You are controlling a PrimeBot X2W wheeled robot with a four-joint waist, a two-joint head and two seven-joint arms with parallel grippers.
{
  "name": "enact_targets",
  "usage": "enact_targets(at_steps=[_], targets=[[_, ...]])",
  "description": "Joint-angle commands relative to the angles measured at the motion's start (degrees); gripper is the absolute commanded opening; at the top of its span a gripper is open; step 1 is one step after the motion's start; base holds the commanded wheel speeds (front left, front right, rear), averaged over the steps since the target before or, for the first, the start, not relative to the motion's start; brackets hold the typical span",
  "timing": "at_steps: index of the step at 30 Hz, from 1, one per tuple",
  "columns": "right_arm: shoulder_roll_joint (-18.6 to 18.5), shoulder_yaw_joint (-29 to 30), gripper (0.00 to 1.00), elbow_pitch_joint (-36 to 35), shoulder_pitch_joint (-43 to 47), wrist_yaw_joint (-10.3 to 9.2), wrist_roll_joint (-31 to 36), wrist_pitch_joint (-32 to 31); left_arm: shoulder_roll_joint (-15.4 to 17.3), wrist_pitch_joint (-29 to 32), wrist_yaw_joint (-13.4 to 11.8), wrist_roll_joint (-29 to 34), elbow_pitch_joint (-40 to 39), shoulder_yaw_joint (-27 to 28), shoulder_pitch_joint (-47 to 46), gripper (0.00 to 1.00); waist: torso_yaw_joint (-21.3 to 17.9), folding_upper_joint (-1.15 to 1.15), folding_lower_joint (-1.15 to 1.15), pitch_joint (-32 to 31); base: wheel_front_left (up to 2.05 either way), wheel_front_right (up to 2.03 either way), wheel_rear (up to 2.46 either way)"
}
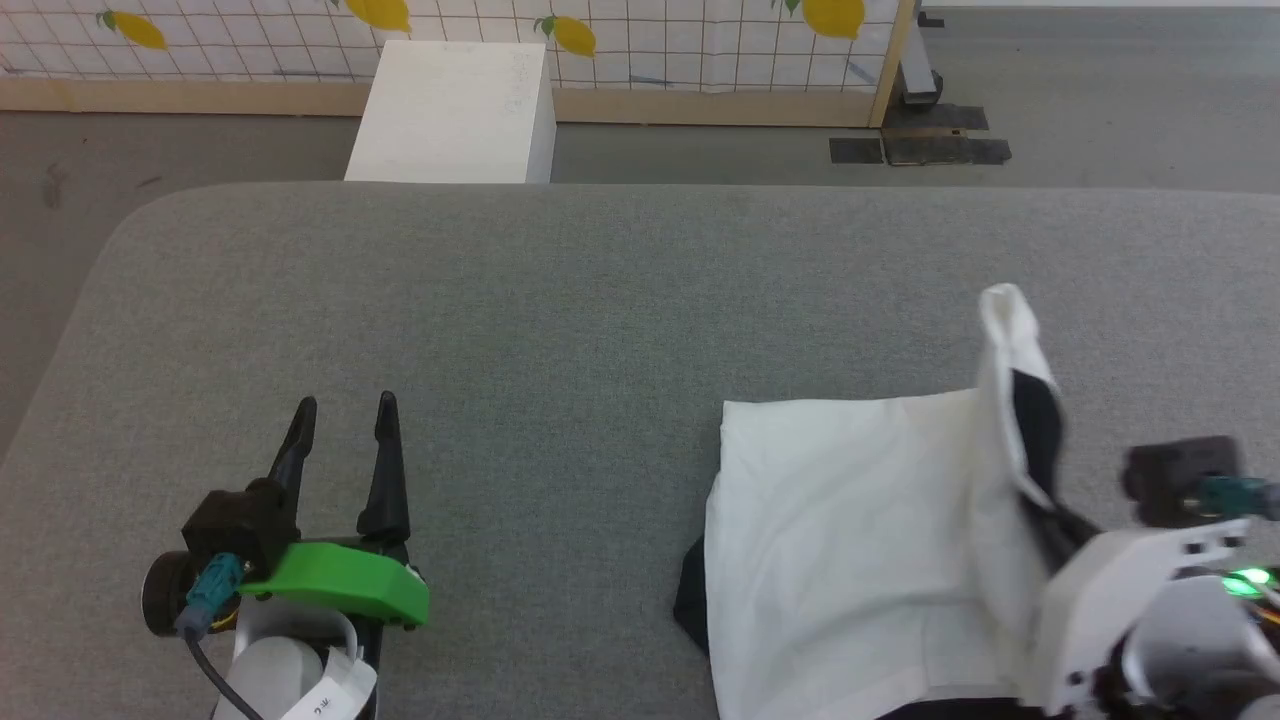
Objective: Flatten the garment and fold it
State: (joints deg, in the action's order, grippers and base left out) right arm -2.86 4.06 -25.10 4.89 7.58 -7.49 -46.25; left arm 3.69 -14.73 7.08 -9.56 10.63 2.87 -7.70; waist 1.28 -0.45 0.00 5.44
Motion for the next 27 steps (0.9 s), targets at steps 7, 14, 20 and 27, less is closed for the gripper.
enact_targets(at_steps=[7,14,20,27], targets=[[0.0,-14.4,0.0,2.9,-4.8,-0.09,1.4,-2.3,-0.2,-0.3,0.4,0.1,0.5,-0.9,-0.7,1.0,0.9,0.44,0.0,0.5,0.0,0.0,0.0],[0.0,-22.0,0.0,14.5,-10.3,-0.09,0.6,-2.5,-0.2,-0.3,0.4,-0.2,0.7,-1.7,-1.6,1.0,2.8,0.44,0.0,1.9,0.0,0.0,0.0],[0.0,-24.5,0.0,23.6,-13.9,-0.09,-0.5,-2.1,-0.2,-0.3,0.4,-0.3,0.6,-1.7,-2.3,1.0,3.7,0.44,0.0,3.3,0.0,0.0,0.0],[0.0,-26.2,0.0,31.3,-16.5,-0.09,-3.7,-2.6,-0.3,-0.3,0.4,-0.2,0.5,-1.5,-2.6,1.0,3.6,0.44,0.0,3.8,0.0,0.0,0.0]])
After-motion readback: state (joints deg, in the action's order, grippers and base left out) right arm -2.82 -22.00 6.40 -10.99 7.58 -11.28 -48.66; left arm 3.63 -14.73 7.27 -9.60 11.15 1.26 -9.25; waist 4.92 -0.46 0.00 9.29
